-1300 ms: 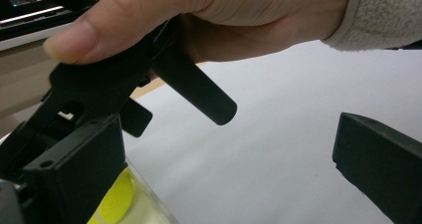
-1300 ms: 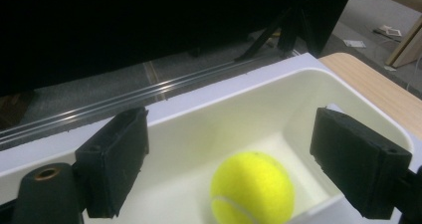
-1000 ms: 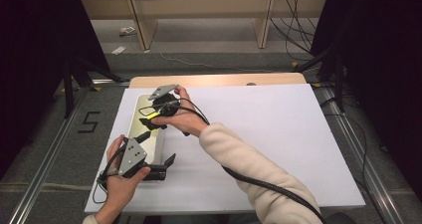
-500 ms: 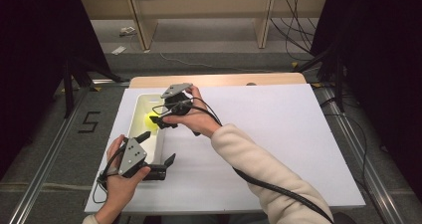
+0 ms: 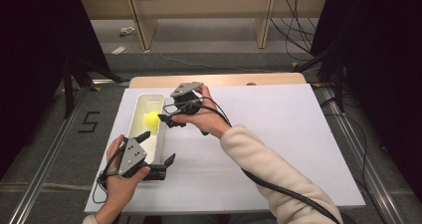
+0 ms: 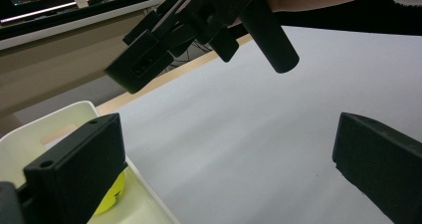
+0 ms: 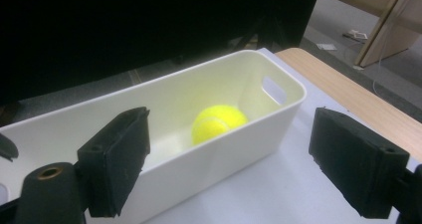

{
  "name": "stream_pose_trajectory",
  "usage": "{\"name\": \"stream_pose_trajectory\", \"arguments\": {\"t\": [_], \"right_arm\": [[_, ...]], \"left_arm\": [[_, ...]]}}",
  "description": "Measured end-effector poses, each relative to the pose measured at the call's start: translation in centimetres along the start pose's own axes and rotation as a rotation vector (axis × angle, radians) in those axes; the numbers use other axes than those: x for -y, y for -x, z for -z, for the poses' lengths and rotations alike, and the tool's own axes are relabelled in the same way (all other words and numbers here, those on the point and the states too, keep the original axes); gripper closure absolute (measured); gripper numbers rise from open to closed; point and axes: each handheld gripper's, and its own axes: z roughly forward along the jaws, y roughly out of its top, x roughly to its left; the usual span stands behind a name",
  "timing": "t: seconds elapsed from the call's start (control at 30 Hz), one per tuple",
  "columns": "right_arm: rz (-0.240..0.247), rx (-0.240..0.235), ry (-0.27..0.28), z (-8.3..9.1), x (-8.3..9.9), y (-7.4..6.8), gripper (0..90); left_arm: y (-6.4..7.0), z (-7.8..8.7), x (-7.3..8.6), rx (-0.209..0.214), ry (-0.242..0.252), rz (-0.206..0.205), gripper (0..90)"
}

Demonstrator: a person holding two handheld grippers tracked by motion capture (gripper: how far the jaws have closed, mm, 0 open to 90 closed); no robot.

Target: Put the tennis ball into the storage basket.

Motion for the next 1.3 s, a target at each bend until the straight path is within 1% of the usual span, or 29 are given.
{"name": "stream_pose_trajectory", "arguments": {"t": [0.07,0.37,0.57,0.67,0.8,0.83,1.3], "right_arm": [[0.004,0.003,-0.003,0.3,0.2,0.2,16.9],[-0.019,0.028,0.001,1.7,1.1,1.0,16.9],[-0.020,0.039,0.000,2.4,1.7,1.5,17.1],[-0.030,0.045,0.002,2.7,1.9,1.6,17.2],[-0.028,0.046,0.002,3.0,2.2,1.8,17.3],[-0.035,0.047,0.002,3.1,2.3,1.8,17.3],[-0.037,0.064,0.005,4.5,3.1,2.3,17.4]], "left_arm": [[0.0,0.0,0.0,0.000,-0.001,0.000,0.0],[0.0,0.0,0.0,0.000,-0.002,0.002,0.0],[0.0,0.0,0.0,-0.001,-0.003,0.002,0.0],[0.0,0.0,0.0,-0.001,-0.003,0.002,0.0],[0.0,0.0,0.0,-0.001,0.000,0.006,0.0],[0.0,0.0,0.0,-0.001,0.000,0.006,0.0],[0.0,0.0,0.0,-0.001,-0.001,0.006,0.0]]}}
